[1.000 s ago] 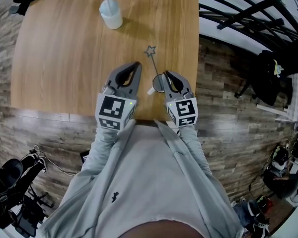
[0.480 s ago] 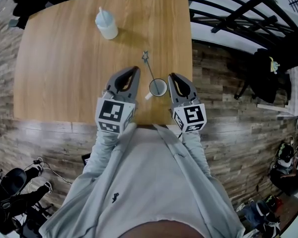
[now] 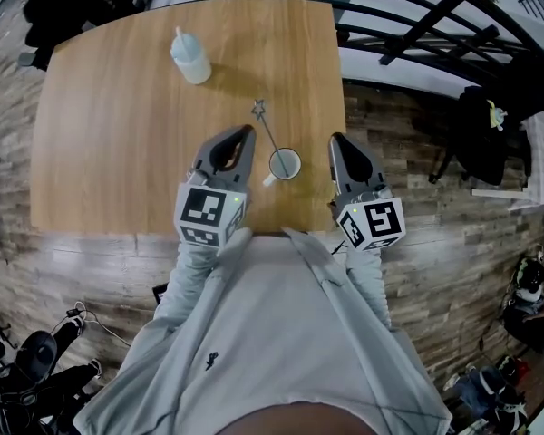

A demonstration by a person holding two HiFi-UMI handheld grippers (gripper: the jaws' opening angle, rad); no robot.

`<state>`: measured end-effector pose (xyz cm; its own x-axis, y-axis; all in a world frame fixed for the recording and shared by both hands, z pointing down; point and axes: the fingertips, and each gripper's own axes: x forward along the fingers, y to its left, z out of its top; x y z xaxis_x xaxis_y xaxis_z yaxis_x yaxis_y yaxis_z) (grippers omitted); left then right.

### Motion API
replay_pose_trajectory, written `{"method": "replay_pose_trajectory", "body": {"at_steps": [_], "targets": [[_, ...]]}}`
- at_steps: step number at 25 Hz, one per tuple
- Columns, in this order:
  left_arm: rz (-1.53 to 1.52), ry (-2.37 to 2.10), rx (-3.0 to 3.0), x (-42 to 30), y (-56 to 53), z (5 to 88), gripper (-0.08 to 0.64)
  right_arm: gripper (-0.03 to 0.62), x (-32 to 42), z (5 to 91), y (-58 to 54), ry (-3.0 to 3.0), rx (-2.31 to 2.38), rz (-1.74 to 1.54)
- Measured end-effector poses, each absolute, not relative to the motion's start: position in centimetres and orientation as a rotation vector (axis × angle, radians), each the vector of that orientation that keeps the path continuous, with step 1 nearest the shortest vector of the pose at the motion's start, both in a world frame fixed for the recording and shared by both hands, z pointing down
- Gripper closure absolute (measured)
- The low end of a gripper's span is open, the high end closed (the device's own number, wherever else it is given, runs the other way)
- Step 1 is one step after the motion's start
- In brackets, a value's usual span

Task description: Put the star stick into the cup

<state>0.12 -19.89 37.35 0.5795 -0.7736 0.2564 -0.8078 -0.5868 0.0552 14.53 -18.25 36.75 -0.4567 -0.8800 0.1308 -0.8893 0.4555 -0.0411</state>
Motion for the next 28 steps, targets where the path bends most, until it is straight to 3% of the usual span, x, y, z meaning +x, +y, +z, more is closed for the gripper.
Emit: {"method": "replay_pose_trajectory", "body": {"at_steps": [28], "targets": [[0.271,-1.381,2.652,-0.2,-19.1,36.4,0.541,0.577,16.9,34.1,-16.6,-2.635,1.663,0.122]]}}
